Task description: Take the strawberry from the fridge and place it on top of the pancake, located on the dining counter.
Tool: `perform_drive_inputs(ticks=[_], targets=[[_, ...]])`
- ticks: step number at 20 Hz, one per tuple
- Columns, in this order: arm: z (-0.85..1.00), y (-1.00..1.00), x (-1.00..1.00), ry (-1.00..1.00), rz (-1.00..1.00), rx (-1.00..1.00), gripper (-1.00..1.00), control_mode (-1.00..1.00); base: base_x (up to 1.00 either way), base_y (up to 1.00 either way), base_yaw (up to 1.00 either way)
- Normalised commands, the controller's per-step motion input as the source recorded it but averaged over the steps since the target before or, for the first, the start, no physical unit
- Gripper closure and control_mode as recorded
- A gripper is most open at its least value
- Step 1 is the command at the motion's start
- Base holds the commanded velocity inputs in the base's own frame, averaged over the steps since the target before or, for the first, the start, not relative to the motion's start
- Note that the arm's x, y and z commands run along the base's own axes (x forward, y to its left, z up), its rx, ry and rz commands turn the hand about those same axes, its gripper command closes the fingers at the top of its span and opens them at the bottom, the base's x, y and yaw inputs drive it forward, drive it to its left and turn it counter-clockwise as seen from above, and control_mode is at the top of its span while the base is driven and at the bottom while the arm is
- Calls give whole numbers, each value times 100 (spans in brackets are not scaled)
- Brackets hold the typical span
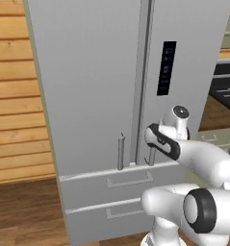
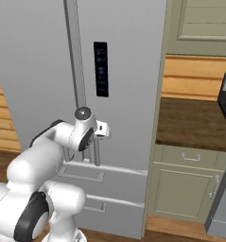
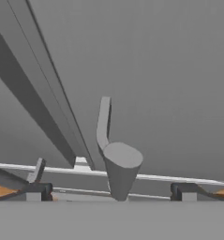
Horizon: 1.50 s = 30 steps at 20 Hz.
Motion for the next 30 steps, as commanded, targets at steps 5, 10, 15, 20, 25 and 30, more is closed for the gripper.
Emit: perform_drive_inputs(ticks=[5,10,15,20,25,30], targets=[[-19,-2,28,-5,0,-2,-100,-100,0,0,0],[-14,-2,23,-6,0,-1,-100,-100,0,0,0],[-11,-5,23,-4,0,0,-100,-100,0,0,0],[-4,-3,13,-1,0,0,-100,-100,0,0,0],[0,0,4,-1,0,0,100,-100,0,0,0],[0,0,-10,-1,0,0,100,-100,0,0,0]])
